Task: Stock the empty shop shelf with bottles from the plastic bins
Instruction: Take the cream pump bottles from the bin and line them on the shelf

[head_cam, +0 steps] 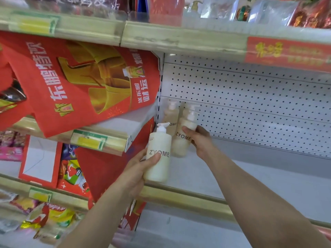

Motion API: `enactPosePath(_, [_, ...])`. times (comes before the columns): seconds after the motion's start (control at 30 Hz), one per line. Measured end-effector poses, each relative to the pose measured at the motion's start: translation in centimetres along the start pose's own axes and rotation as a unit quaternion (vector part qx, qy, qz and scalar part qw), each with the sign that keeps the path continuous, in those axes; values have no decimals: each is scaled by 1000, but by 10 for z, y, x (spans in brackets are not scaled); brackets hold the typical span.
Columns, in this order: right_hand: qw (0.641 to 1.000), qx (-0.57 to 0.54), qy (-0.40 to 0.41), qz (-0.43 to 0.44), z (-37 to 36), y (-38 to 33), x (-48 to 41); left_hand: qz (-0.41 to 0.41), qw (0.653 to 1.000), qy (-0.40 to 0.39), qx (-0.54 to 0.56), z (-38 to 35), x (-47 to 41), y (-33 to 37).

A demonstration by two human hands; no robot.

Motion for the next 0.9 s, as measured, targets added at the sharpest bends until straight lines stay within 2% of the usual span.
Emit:
enactPosePath(0.43, [999,-33,-1,-15,11,4,-10,6,1000,6,3,-7,-8,-2])
enactPosePath(0.9, [993,77,-56,63,-51,25,-40,1,1000,13,-10,8,-10,-4])
Point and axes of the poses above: each hand's wrist, its own x-axis away from the middle knuckle, its own z-axis out of the back of the hand, y = z × x, the point moved 4 cm from there along -x, towards the middle knuckle, and after that the axes turned 8 degrees about z, right-handed, at the moved point
